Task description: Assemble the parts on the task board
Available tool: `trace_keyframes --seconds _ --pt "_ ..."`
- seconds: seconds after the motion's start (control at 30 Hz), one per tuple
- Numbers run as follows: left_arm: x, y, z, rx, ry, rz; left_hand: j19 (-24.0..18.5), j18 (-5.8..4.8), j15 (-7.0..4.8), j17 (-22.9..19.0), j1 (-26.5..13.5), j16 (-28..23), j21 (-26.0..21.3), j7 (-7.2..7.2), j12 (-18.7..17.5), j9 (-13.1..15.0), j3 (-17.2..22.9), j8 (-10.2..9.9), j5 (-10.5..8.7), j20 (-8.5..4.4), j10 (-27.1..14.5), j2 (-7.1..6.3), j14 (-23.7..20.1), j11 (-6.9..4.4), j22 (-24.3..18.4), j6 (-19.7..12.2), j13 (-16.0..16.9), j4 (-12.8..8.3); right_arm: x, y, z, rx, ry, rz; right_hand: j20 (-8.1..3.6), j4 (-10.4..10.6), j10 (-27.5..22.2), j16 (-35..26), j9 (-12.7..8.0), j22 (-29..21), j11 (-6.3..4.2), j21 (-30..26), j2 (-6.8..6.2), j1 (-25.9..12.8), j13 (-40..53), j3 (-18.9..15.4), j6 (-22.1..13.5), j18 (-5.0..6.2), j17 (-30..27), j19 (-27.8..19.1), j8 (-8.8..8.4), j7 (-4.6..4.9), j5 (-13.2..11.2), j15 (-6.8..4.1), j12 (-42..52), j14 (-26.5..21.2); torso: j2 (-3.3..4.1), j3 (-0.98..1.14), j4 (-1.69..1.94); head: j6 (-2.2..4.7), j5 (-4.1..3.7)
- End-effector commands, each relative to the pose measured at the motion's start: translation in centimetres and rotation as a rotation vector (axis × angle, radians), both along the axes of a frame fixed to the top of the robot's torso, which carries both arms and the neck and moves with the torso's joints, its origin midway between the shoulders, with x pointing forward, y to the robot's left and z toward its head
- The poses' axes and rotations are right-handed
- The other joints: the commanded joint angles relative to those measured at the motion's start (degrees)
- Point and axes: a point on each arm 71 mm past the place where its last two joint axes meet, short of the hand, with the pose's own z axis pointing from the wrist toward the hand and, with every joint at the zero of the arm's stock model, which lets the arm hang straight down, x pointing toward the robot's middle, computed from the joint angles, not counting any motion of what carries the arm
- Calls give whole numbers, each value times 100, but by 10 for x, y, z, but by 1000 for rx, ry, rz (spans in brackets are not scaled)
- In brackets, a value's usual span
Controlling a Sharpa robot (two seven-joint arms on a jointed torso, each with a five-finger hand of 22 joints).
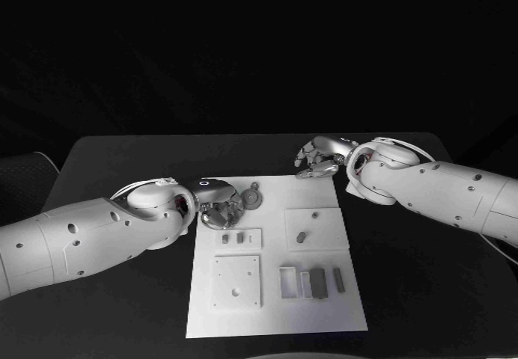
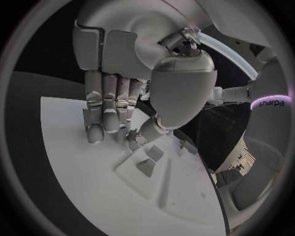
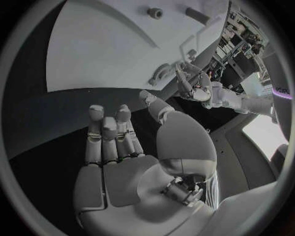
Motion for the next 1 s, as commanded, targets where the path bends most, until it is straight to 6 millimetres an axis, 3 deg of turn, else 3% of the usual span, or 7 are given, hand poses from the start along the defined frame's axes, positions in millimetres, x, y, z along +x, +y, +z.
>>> trace_keyframes --seconds 0.03,0.37,0.47,0.7,0.9,1.0 --pt "0 -1 0 -2 3 -3 -25 403 -16 -5 34 22 34 -6 21 -8 -32 -37 -27 5 -39 -34 -45 -4 117 -35 9 8 -1 1 -1 -4 8 11 -16 -35 -42 -20 -10 80 -6 -24 42 -14 -10 -13 9 65 -8 37 -12 42 29 11 38 46 -1 0 2 7 3" --pt "1 3 0 -4 -3 3 -26 403 -18 -5 43 28 36 -12 34 -6 -40 -42 -27 2 -50 -61 -47 -5 117 -71 21 -1 -1 0 -1 -4 8 10 -16 -36 -42 -20 -11 80 -6 -25 42 -13 -11 -12 9 65 -8 37 -12 42 29 11 39 46 -1 2 1 13 5" --pt "4 9 -1 5 10 10 -49 400 -9 -10 69 23 26 -30 28 2 -48 -35 -27 5 -92 -138 -72 4 115 -86 24 -29 -1 -1 0 -3 5 8 -16 -36 -43 -20 -11 80 -6 -25 41 -12 -11 -12 9 65 -8 37 -12 42 29 11 39 46 -1 3 -3 25 9" --pt "18 39 0 -37 24 105 -178 395 94 -31 102 -16 -36 4 -83 3 -109 -77 -26 79 -410 -333 -225 116 107 -266 -9 -26 -1 -3 1 4 -12 -4 -14 -39 -50 -29 -15 78 -4 -32 18 -17 -17 -15 0 65 -13 27 -16 44 29 13 32 39 -1 6 0 32 9" --pt "34 76 8 -176 50 250 -293 450 218 -93 113 -109 -135 77 -207 32 -126 -41 -21 206 -696 -333 -346 240 76 -285 -77 -17 -3 -6 3 19 -28 -4 18 -28 -107 -175 -27 54 6 -109 -7 -17 -136 22 -31 65 -102 -55 -24 53 30 22 -115 -14 -1 3 -7 43 -10" --pt "42 94 15 -271 74 329 -554 416 263 -247 116 -408 -372 116 -183 54 -68 -1 -15 285 -696 -292 -573 269 -33 -259 -81 -9 -4 -9 5 44 -37 -6 46 -46 -118 -282 -31 36 6 -166 -17 4 -276 43 -38 65 -182 -110 -19 53 30 19 -259 -32 -3 0 -1 66 -27"
